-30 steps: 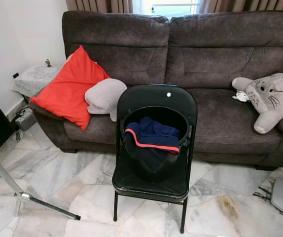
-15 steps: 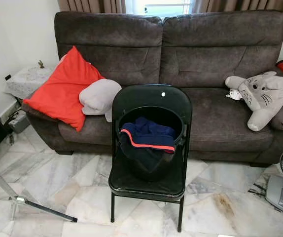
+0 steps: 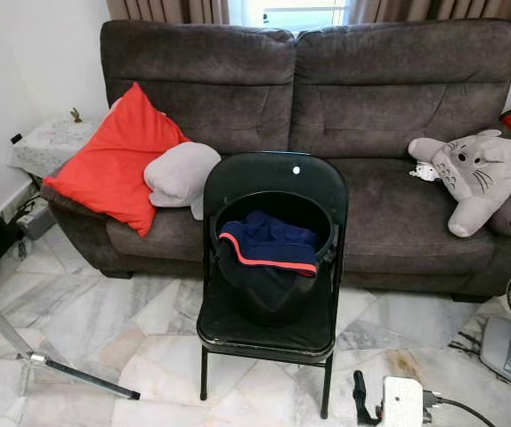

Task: Hang hanger

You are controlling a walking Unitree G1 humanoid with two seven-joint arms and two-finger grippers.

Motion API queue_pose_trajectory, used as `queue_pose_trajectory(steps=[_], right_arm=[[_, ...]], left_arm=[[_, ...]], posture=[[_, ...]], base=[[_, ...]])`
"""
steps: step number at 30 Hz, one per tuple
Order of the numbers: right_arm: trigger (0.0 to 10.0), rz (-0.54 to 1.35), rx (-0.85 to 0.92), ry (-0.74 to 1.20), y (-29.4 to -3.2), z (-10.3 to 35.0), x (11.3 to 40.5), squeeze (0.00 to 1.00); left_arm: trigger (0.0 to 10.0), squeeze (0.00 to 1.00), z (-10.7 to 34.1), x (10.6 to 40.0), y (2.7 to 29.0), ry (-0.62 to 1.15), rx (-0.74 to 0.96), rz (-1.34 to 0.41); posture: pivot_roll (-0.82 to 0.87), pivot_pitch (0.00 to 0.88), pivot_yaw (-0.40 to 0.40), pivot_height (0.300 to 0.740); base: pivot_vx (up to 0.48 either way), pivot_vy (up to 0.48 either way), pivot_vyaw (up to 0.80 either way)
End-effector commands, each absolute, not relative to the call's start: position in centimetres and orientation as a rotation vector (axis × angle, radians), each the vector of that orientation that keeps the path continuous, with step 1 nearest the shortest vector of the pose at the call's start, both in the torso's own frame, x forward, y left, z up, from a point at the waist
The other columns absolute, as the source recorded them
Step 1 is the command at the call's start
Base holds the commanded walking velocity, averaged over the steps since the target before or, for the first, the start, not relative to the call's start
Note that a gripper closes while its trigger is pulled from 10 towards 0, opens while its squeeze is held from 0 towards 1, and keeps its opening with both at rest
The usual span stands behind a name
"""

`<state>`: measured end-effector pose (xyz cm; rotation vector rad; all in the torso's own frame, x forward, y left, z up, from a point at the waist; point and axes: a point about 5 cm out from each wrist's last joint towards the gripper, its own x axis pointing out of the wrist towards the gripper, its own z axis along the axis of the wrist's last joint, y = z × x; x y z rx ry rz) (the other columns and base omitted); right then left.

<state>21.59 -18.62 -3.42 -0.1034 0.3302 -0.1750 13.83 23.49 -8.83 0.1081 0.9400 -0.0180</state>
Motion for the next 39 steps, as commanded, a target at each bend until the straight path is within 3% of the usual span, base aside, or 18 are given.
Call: queue_pose_trajectory(steps=[1,23,30,39], right_arm=[[10.0,-0.167,-0.112,0.321,-18.3,-3.3,21.7,0.0],[10.0,-0.187,-0.157,0.238,-18.3,-1.1,22.3,0.0],[10.0,-0.178,-0.153,0.251,-17.7,-1.2,22.6,0.0],[10.0,-0.181,-0.156,0.262,-17.7,-1.3,22.6,0.0]], left_arm=[[10.0,0.0,-9.0,13.3,23.7,0.967,0.106,-0.012],[10.0,0.0,-9.1,13.6,23.2,0.978,0.087,-0.017],[10.0,0.0,-9.2,13.6,23.1,0.985,0.08,-0.011],[10.0,0.0,-9.5,13.0,23.0,1.012,0.081,-0.014]], posture=[[-0.03,0.0,0.051,0.74],[-0.03,0.0,0.05,0.74],[-0.02,0.008,0.048,0.74],[-0.02,0.02,0.053,0.74]], base=[[0.0,0.0,0.0],[0.0,0.0,0.21],[0.0,0.0,0.66],[0.0,0.0,0.0]])
